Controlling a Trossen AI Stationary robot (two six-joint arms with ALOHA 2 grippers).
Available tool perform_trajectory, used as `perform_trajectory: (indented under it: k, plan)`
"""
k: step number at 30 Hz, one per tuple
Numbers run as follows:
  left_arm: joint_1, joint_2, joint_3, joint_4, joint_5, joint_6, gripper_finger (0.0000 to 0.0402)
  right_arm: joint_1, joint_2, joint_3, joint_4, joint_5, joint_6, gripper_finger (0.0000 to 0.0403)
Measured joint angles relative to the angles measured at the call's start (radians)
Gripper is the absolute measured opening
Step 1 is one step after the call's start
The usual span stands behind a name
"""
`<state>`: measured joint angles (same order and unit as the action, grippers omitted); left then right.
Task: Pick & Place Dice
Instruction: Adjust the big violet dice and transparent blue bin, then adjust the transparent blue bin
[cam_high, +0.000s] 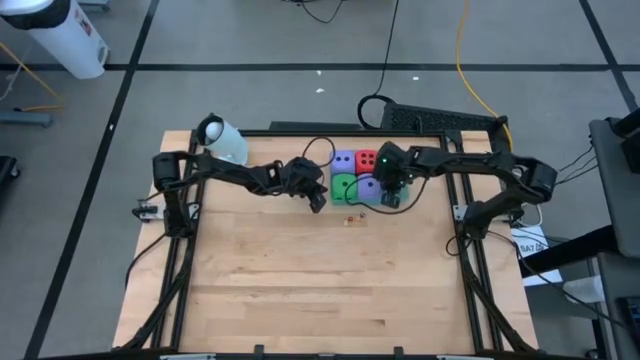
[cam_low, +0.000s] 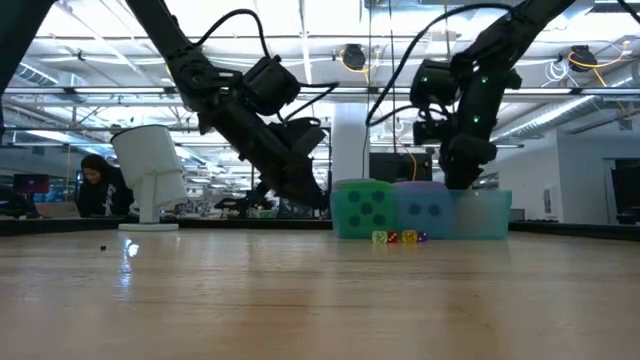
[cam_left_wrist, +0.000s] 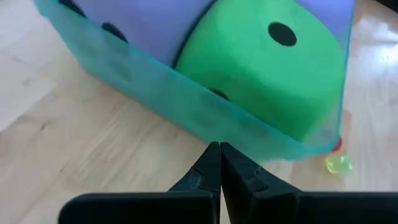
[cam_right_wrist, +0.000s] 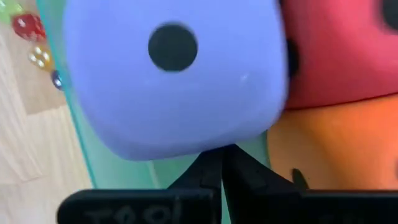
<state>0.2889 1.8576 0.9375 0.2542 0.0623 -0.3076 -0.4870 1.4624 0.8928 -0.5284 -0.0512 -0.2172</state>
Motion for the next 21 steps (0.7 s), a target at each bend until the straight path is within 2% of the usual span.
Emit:
perform_trajectory:
  k: [7, 13, 15, 18, 21]
  plan:
    - [-0.011, -0.052, 0.0, -0.057, -0.022, 0.004, 0.0007, 0.035, -0.076, 0.0, -0.011, 0.015, 0.016, 0.0]
    - [-0.042, -0.184, -0.004, -0.216, -0.159, 0.053, 0.0003, 0.07, -0.154, 0.001, -0.076, 0.192, 0.064, 0.0]
    - [-0.054, -0.255, -0.007, -0.251, -0.196, 0.089, 0.0002, 0.07, -0.197, 0.0, -0.112, 0.212, 0.079, 0.0]
    - [-0.082, -0.389, -0.047, -0.253, -0.204, 0.139, 0.0002, 0.07, -0.268, 0.0, -0.136, 0.169, 0.09, 0.0]
    - [-0.116, -0.537, -0.115, -0.248, -0.195, 0.157, 0.0002, 0.082, -0.35, -0.005, -0.104, 0.05, 0.073, 0.0]
